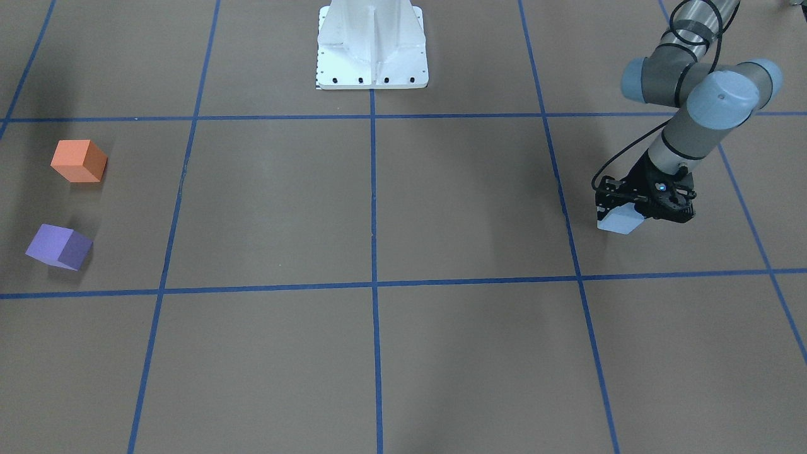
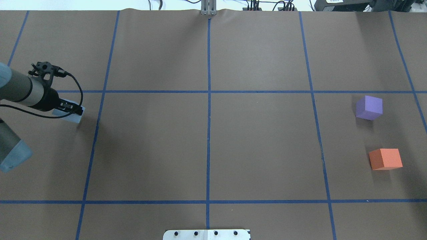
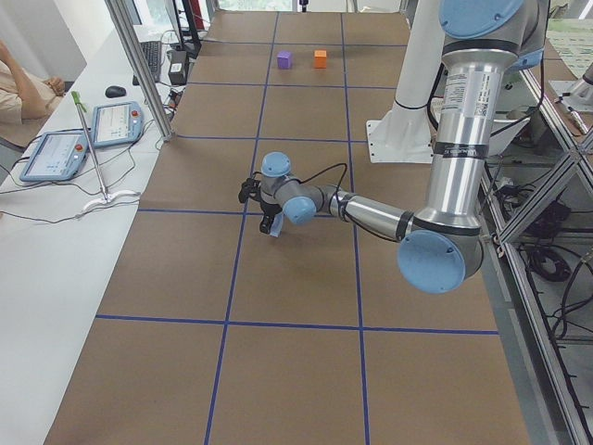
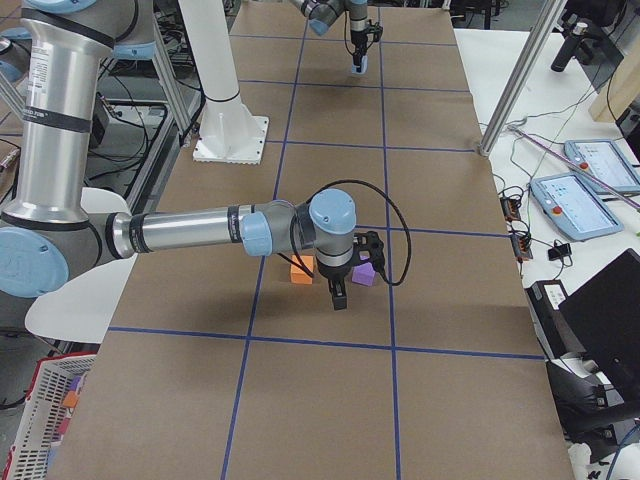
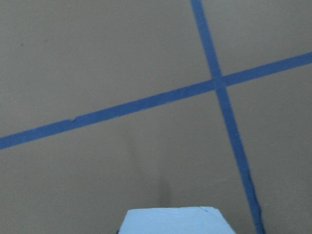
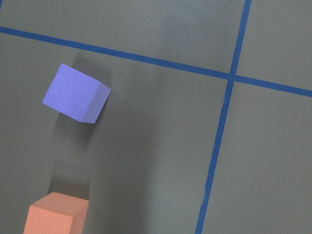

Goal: Place blue block between orange and purple blocks
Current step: 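Slide the light blue cube with the left gripper toward the table center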

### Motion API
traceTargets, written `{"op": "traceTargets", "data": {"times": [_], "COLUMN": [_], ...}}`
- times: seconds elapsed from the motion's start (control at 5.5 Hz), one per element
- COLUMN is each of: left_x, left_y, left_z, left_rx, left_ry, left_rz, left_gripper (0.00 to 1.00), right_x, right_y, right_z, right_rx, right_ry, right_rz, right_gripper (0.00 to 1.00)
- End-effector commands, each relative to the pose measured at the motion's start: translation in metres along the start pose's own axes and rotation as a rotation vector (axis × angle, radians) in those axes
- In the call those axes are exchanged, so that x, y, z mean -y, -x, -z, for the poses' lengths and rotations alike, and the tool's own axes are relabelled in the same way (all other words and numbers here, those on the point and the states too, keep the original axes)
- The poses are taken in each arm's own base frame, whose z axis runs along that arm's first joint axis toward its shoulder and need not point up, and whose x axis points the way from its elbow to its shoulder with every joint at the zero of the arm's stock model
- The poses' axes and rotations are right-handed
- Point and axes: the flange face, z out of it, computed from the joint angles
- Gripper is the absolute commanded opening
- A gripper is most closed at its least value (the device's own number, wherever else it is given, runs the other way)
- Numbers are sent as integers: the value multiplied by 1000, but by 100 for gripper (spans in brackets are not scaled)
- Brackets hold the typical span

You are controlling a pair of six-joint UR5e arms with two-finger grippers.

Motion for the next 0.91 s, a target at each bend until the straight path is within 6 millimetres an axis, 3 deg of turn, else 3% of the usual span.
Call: {"op": "traceTargets", "data": {"times": [0.0,0.36,0.55,0.73], "left_x": [58,93,112,111], "left_y": [-153,-320,-367,-396], "left_z": [-1,-42,-56,-58], "left_rx": [-55,-57,-42,-51], "left_ry": [36,42,48,62], "left_rz": [55,178,226,259], "left_gripper": [14,15,18,22], "right_x": [0,0,0,0], "right_y": [0,-2,-2,-1], "right_z": [-1,-2,-2,-2], "right_rx": [1,-1,-1,1], "right_ry": [2,3,5,5], "right_rz": [-3,-11,-12,-13], "right_gripper": [100,100,100,100]}}
